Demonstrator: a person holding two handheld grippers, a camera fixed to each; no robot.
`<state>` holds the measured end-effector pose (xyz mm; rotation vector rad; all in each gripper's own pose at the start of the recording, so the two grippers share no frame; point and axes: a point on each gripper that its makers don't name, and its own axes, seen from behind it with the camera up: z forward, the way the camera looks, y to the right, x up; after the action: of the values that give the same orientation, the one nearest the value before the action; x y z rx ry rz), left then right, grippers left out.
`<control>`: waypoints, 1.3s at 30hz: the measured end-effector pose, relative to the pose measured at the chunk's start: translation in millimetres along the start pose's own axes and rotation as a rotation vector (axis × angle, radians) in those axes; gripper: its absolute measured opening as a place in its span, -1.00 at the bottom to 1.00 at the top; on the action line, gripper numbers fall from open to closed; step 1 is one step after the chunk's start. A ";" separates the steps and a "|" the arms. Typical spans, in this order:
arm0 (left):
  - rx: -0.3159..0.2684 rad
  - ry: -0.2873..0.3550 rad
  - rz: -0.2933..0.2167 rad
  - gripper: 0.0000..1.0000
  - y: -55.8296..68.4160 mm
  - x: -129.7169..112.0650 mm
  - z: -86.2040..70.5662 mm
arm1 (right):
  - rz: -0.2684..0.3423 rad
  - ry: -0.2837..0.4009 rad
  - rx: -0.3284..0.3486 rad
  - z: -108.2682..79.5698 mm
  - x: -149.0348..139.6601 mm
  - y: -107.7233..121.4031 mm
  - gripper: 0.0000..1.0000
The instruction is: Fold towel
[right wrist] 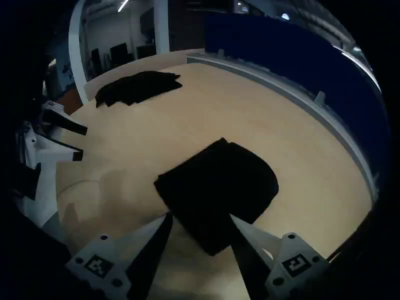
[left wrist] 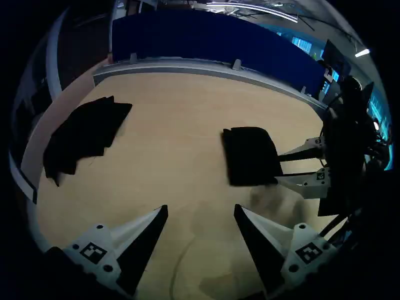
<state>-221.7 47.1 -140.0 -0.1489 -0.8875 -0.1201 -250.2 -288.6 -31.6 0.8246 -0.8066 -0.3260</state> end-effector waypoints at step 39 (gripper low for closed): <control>-0.002 -0.007 0.003 0.97 12.9 -5.2 1.4 | 0.139 -0.055 -0.040 3.1 -58.3 21.1 -0.78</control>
<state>-223.9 60.3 -144.2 -0.1521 -0.8946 -0.1179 -292.1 -244.5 -43.9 0.7208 -0.9016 -0.2413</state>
